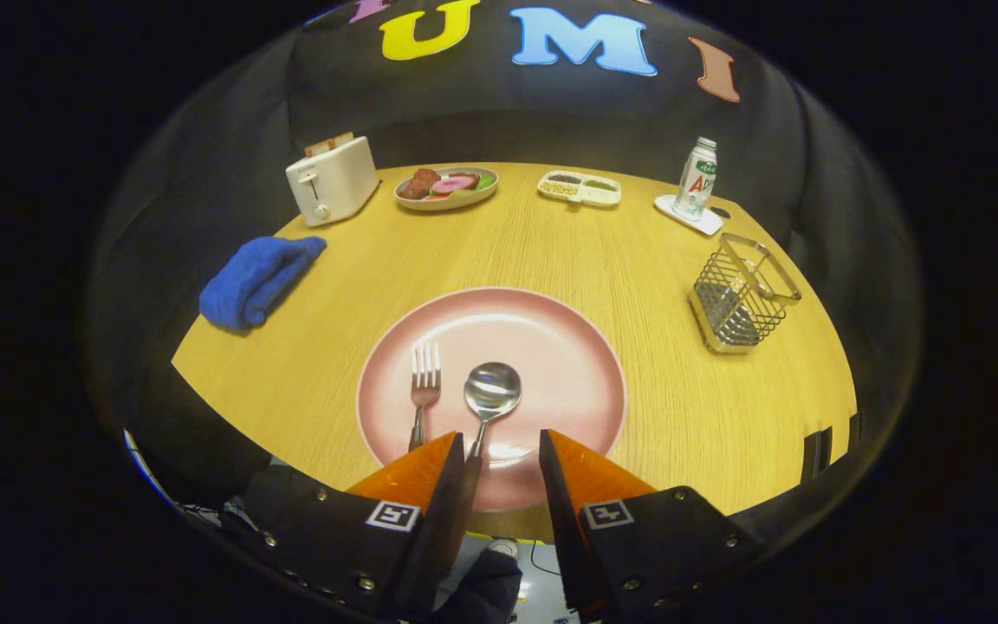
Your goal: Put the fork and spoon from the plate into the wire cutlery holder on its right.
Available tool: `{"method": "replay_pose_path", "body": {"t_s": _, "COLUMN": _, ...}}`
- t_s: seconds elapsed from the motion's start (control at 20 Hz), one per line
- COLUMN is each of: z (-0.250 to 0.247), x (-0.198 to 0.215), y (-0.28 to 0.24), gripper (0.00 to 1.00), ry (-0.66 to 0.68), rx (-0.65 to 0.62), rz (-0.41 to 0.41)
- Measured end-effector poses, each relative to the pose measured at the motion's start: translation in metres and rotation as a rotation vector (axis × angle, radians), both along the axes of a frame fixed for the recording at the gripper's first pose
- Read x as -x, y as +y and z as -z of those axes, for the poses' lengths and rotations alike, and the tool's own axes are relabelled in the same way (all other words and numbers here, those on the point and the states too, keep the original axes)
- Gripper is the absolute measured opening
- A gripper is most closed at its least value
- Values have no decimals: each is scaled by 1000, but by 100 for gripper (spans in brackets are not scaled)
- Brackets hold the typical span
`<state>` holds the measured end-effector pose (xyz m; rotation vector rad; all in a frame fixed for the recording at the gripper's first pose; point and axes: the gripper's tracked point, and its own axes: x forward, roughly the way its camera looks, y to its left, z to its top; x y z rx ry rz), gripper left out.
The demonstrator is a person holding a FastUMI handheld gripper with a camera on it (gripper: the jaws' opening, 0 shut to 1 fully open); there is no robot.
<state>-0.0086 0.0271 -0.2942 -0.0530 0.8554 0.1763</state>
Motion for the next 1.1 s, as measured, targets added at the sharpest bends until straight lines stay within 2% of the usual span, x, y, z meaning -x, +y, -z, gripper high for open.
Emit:
{"method": "replay_pose_path", "body": {"t_s": 0.35, "z": 34, "x": -5, "y": 4, "gripper": 54, "ry": 108, "rx": 33, "rz": -6}}
{"method": "replay_pose_path", "body": {"t_s": 0.5, "z": 32, "x": -2, "y": 4, "gripper": 27, "ry": 138, "rx": 36, "rz": -30}}
{"method": "replay_pose_path", "body": {"t_s": 0.55, "z": 34, "x": -7, "y": 2, "gripper": 28, "ry": 148, "rx": 61, "rz": -43}}
{"method": "replay_pose_path", "body": {"t_s": 0.6, "z": 45, "x": -13, "y": -6, "gripper": 19, "ry": 134, "rx": 84, "rz": -42}}
{"method": "replay_pose_path", "body": {"t_s": 0.65, "z": 34, "x": -5, "y": -3, "gripper": 11, "ry": 145, "rx": 88, "rz": -55}}
{"method": "replay_pose_path", "body": {"t_s": 0.8, "z": 31, "x": -4, "y": -3, "gripper": 11, "ry": 145, "rx": 67, "rz": -59}}
{"method": "replay_pose_path", "body": {"t_s": 0.95, "z": 27, "x": -2, "y": -8, "gripper": 11, "ry": 146, "rx": 24, "rz": -7}}
{"method": "replay_pose_path", "body": {"t_s": 1.0, "z": 25, "x": -2, "y": -10, "gripper": 3, "ry": 148, "rx": 8, "rz": 11}}
{"method": "replay_pose_path", "body": {"t_s": 1.1, "z": 24, "x": -4, "y": -9, "gripper": 3, "ry": 150, "rx": -34, "rz": 24}}
